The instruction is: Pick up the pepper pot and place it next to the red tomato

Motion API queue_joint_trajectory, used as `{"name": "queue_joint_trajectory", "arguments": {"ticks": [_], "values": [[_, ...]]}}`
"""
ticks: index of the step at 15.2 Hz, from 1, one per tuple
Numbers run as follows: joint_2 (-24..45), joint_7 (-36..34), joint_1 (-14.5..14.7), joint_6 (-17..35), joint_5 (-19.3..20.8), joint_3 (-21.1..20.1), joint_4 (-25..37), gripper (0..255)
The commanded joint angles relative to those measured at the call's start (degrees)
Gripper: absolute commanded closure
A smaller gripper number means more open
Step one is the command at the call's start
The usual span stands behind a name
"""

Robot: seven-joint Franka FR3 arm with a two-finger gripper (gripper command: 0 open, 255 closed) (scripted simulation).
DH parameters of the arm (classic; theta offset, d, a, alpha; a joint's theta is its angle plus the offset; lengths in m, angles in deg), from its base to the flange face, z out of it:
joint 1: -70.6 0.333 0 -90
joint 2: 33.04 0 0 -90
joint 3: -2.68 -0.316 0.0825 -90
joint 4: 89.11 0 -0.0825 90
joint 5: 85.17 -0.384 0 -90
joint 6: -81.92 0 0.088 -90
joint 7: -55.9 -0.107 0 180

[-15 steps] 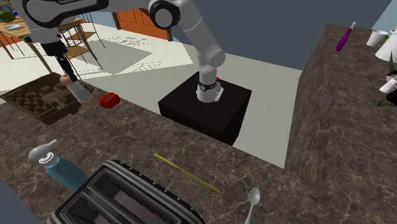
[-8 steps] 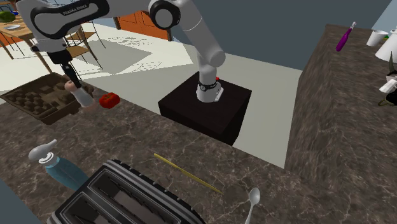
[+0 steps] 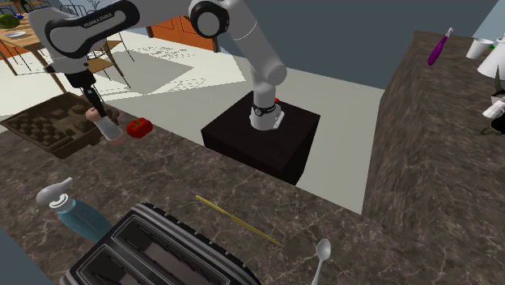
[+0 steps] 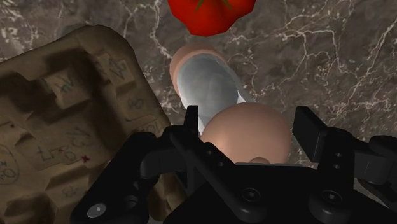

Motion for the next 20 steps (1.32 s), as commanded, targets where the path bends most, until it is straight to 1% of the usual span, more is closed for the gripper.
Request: {"name": "queue_joint_trajectory", "arguments": {"ticks": [1,3,4,9,13,20], "values": [[-0.01,0.00,0.01,0.05,0.00,0.00,-0.03,255],[-0.01,0.00,0.01,0.05,0.00,0.00,-0.03,255],[-0.01,0.00,0.01,0.05,0.00,0.00,-0.03,0],[0.00,0.00,0.01,0.05,0.00,0.00,-0.02,0],[0.00,-0.65,-1.14,-7.12,0.31,0.27,7.17,0],[0.00,-0.65,-1.14,-7.12,0.31,0.27,7.17,0]]}}
